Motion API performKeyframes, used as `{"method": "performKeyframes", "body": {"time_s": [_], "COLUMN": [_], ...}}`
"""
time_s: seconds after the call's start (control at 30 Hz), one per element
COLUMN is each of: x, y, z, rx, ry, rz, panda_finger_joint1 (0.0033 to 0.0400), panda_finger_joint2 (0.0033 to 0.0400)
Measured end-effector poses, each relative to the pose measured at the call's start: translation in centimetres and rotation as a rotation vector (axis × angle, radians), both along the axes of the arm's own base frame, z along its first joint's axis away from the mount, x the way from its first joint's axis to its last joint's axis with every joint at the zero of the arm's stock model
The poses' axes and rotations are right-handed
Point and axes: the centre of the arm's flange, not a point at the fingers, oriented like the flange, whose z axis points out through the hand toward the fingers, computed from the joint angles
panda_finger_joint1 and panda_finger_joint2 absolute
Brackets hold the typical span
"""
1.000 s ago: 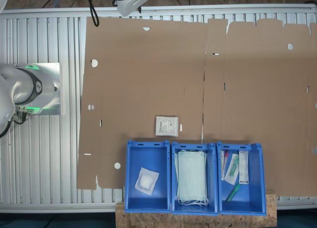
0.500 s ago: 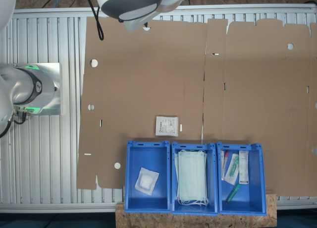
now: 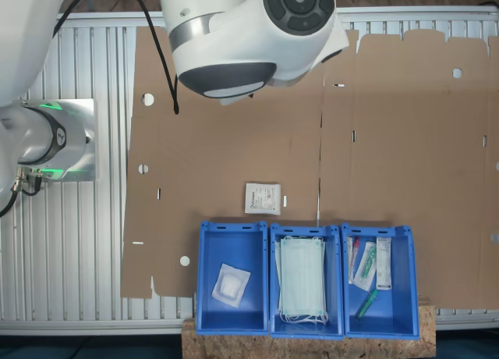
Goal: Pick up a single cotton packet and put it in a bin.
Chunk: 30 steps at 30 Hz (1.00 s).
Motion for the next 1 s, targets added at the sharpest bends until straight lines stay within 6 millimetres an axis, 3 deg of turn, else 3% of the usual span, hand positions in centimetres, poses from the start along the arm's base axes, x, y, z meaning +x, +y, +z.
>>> {"method": "performKeyframes", "body": {"time_s": [0.17, 0.47, 1.0], "x": [0.9, 1.8, 0.8], "y": [-2.7, -5.9, -7.6], "z": [-1.4, -3.3, -6.8], "rx": [-0.024, -0.068, -0.194], "ry": [-0.008, -0.013, -0.047], "rz": [-0.039, -0.074, -0.067], "panda_finger_joint1": [0.04, 0.04, 0.04], "panda_finger_joint2": [0.04, 0.04, 0.04]}}
